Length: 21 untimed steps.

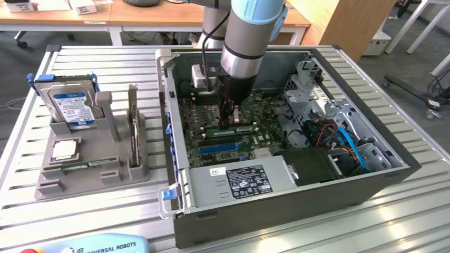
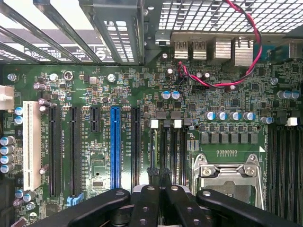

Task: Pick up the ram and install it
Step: 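Press down the ram until it locks into place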

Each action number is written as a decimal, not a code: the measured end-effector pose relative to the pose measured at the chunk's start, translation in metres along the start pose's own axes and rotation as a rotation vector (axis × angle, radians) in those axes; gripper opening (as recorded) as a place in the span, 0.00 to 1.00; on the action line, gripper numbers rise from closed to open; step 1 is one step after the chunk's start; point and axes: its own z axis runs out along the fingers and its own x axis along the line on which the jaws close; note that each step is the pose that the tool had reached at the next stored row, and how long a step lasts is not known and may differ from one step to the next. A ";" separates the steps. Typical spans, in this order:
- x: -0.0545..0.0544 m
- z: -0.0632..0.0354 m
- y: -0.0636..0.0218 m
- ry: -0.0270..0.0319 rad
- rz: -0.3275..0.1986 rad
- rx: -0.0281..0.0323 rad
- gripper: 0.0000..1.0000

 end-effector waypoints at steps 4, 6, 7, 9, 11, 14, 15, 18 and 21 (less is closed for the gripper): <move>0.000 0.0002 0.0000 0.0000 0.000 0.0001 0.10; 0.000 0.0002 0.0000 -0.0001 0.000 0.0001 0.10; 0.000 0.0002 0.0000 -0.0001 0.000 0.0001 0.10; 0.000 0.0005 0.0000 0.0000 0.000 0.0001 0.10; 0.000 0.0008 0.0000 0.0001 0.000 -0.0001 0.10; 0.000 0.0013 0.0000 0.0001 0.000 0.0000 0.10; 0.000 0.0014 0.0000 0.0000 0.000 0.0000 0.10; 0.000 0.0015 -0.0001 -0.0002 0.000 0.0002 0.10; 0.000 0.0016 -0.0001 -0.0001 0.000 0.0001 0.10</move>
